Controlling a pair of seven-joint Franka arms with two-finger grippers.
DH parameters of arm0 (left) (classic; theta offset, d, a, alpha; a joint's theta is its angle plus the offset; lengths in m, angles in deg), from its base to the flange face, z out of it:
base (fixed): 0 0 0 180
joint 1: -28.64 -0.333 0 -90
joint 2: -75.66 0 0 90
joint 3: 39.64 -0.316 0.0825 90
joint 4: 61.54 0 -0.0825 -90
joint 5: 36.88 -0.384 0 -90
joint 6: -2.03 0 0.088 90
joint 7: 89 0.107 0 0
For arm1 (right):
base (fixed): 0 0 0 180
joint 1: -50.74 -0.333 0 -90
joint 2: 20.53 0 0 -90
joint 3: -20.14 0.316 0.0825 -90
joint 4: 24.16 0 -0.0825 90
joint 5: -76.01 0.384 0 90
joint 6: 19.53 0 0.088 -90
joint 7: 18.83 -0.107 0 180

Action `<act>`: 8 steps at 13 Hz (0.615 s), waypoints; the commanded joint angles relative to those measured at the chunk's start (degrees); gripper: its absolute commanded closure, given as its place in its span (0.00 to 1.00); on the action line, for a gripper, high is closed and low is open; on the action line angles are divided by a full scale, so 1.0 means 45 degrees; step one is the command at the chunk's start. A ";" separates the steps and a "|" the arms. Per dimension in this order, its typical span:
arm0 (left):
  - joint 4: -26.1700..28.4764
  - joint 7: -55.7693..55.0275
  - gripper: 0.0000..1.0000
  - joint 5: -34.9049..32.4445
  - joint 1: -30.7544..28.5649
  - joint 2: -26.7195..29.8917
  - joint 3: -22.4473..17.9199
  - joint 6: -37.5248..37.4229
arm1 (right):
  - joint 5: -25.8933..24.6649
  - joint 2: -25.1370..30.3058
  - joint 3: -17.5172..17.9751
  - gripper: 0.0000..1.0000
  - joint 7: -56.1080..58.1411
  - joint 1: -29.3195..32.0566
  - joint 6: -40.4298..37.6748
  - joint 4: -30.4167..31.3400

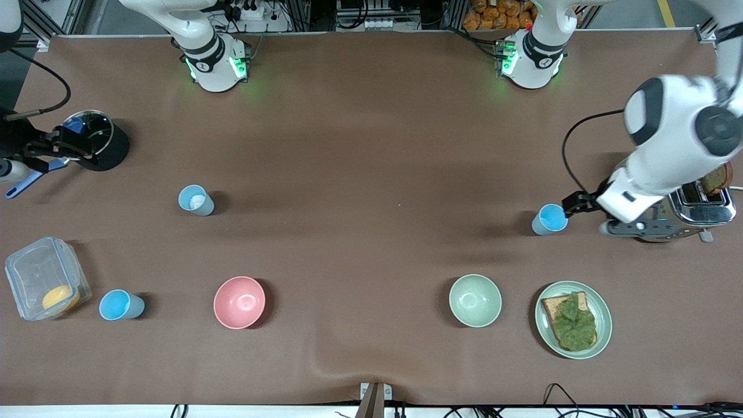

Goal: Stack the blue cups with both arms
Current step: 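Grasp the blue cup with the right gripper while the left gripper grasps another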

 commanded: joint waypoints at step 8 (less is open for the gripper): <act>0.1706 0.0188 0.00 -0.0032 -0.0753 -0.1502 0.0028 0.2438 | -0.0222 0.0169 0.0102 0.00 -0.0449 -0.0245 0.0633 0.1310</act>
